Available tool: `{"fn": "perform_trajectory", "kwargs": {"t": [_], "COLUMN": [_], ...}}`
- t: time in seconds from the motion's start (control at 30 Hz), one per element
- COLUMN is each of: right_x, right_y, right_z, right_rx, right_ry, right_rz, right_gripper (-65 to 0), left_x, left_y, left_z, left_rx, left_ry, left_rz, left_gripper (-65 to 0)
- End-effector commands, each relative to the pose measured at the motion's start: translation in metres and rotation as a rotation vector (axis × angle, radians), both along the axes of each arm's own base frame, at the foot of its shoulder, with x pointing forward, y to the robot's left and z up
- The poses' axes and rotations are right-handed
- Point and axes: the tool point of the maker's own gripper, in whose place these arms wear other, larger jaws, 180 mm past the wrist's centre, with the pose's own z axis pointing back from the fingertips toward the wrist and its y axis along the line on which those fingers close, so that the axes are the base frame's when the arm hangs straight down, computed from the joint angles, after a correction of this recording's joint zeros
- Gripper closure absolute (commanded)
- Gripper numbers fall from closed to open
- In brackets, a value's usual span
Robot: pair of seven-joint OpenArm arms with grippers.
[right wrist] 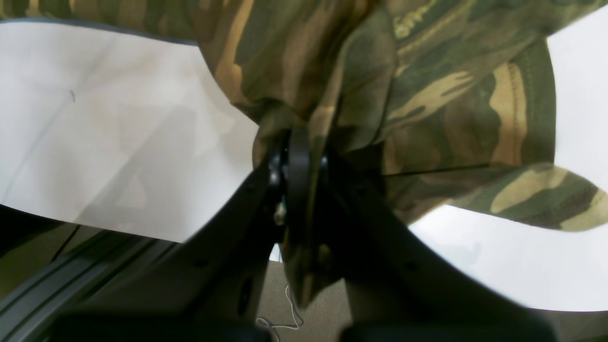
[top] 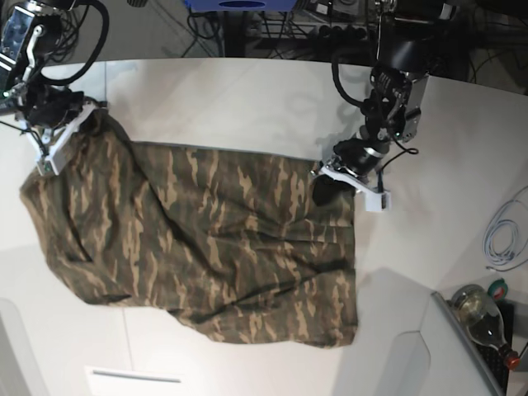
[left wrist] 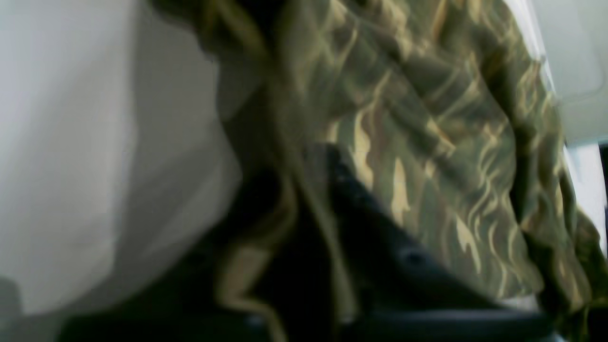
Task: Layout the t-shirt on the table in an organized manner, then fold the t-shirt properly
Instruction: 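Lift the shirt high with both grippers holding its edge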
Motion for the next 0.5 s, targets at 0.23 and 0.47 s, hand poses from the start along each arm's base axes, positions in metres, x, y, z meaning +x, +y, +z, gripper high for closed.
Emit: {"fn": "perform_trajectory", "kwargs": {"t": [0.23,0.47], "right_x": [0.058,0.132], "right_y": [-0.025,-0.057], "right_z": [0.044,0.125], "right_rx": [-0.072,-0.195], "right_ry": [-0.159,-0.347], "right_rz": [0.017,0.033], "right_gripper": [0.0,0.0], "left_x": [0.044,0.110], "left_y": [-0.005,-0.009], "left_z": [0.079,0.189], "left_rx": [0.223,0.330], "left_ry": [-0.211,-0.403], "left_rz": [-0.233,-0.243], "left_gripper": [0.0,0.0]}}
